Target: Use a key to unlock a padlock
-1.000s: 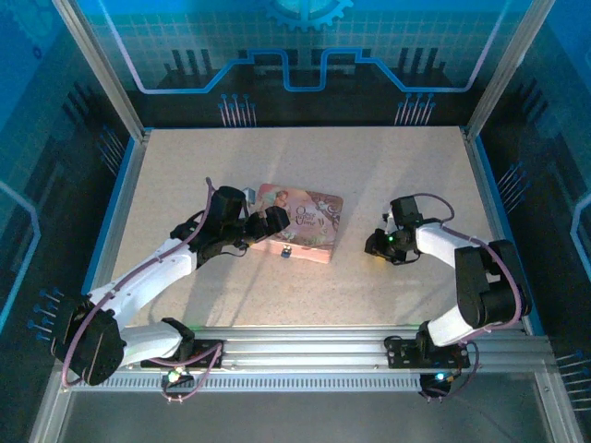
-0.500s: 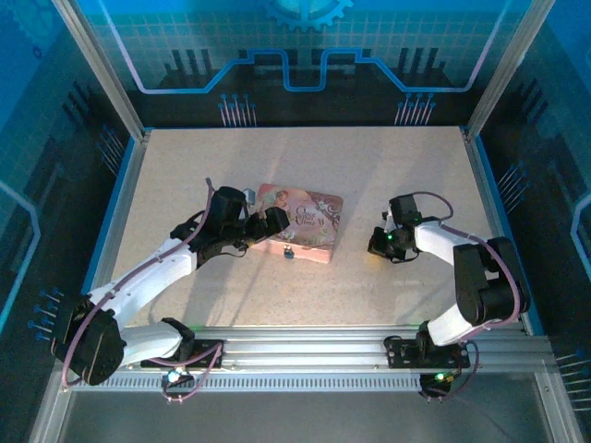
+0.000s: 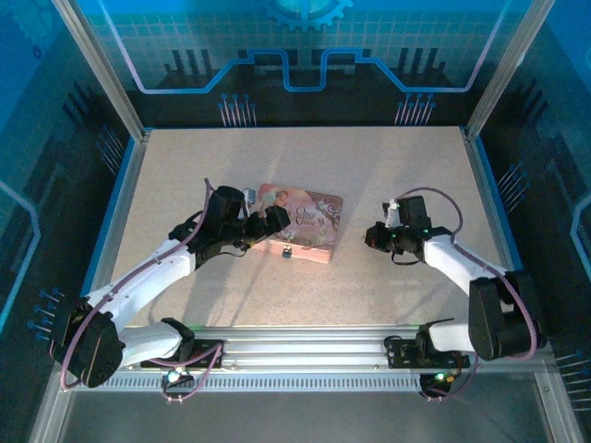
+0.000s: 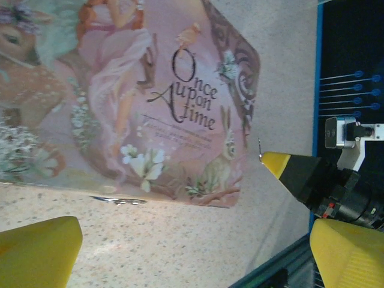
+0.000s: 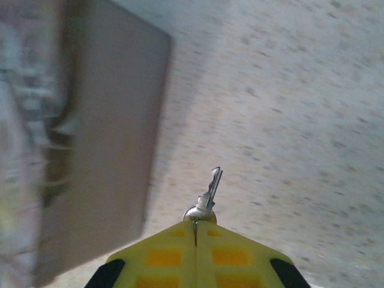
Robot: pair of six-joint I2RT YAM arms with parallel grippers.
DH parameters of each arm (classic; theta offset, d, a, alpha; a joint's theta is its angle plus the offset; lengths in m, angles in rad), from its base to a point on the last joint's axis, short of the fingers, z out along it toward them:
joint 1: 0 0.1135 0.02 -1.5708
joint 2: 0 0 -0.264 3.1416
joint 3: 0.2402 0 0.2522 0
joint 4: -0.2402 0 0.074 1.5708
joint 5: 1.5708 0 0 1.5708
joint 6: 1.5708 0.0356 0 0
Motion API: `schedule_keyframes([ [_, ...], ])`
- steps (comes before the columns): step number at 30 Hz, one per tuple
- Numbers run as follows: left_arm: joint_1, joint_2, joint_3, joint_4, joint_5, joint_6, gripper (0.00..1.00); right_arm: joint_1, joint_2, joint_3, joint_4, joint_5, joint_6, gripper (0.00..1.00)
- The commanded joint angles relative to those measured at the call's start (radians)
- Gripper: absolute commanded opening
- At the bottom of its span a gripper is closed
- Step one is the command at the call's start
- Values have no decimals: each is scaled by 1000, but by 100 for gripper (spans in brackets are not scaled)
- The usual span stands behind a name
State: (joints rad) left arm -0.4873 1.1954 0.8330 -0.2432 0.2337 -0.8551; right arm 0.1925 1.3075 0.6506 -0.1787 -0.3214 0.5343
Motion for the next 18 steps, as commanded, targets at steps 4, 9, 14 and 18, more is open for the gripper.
schedule_keyframes([
  [4,-25,-28,34,160,127,-36,93,120,-124,15,159,-133,-69,1],
  [9,-53,-17,47,242,171,-33,82,208,-176,42,209,-162,-110,1],
  [14,-85,6,69,293,200,-20,74,281,-188,81,211,-174,-165,1],
  [18,-109,34,90,296,213,-13,67,320,-192,104,211,-174,-196,1],
])
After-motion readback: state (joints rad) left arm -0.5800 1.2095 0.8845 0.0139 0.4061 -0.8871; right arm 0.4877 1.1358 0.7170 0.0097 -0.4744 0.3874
